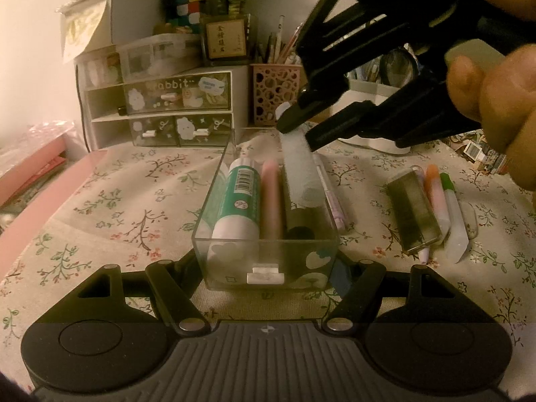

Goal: Organize stationery
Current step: 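Lower the white pen into the clear box and open the right tool, then move the right tool toward the dark grey rectangular item beside the pens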

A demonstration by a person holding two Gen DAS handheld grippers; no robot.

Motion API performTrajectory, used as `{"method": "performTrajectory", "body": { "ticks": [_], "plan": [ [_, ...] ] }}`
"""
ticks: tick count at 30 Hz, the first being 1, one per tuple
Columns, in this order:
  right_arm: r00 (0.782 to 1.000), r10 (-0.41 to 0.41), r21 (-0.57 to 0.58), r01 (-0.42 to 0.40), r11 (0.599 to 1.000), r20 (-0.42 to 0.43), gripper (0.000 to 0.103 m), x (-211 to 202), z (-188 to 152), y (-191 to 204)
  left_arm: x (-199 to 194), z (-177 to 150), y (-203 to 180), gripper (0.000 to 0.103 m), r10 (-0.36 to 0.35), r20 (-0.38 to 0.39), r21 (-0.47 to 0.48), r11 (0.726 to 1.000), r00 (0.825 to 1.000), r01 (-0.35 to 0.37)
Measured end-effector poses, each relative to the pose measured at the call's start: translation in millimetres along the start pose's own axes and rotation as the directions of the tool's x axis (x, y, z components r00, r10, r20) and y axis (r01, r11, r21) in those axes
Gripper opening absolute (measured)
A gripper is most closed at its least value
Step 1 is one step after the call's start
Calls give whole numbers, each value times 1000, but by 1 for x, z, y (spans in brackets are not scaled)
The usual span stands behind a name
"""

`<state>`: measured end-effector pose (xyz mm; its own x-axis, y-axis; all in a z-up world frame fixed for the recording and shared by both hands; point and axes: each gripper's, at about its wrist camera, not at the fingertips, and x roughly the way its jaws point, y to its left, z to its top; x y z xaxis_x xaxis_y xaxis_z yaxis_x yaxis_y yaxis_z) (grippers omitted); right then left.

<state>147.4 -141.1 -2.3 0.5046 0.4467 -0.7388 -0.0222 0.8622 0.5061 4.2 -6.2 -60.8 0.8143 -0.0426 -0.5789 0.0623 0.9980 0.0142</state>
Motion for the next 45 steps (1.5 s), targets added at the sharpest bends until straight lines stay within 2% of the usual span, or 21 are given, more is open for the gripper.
{"method": "performTrajectory", "body": {
  "ticks": [8, 16, 20, 25, 31, 37, 42, 45],
  "plan": [
    [997, -19, -25, 17, 1000, -74, 16, 15, -9, -1, 0, 0, 0, 72, -2, 0, 0, 1000, 1000, 2],
    [997, -18, -48, 14, 999, -74, 16, 11, -10, 1, 0, 0, 0, 72, -3, 0, 0, 1000, 1000, 3],
    [999, -8, -41, 7, 999, -45, 16, 2, -8, -1, 0, 0, 1, 72, -3, 0, 0, 1000, 1000, 3],
    [999, -6, 3, 6, 1000, 34, 16, -26, 0, -19, 0, 0, 1, 72, -3, 0, 0, 1000, 1000, 3],
    [994, -78, 76, 72, 995, 82, 16, -49, 5, -56, 0, 0, 0, 72, -3, -1, 0, 1000, 1000, 3],
    [984, -119, 116, 104, 988, 130, 16, -76, -3, -79, 0, 0, 0, 72, -3, 0, 0, 1000, 1000, 3],
    [982, -127, 114, 112, 987, 137, 16, -88, -6, -88, 1, 0, 0, 72, -3, -1, 0, 1000, 1000, 3],
    [985, -134, 101, 123, 987, 112, 16, -84, -10, -87, 0, 0, 1, 72, -3, -1, -1, 1000, 1000, 3]
  ]
}}
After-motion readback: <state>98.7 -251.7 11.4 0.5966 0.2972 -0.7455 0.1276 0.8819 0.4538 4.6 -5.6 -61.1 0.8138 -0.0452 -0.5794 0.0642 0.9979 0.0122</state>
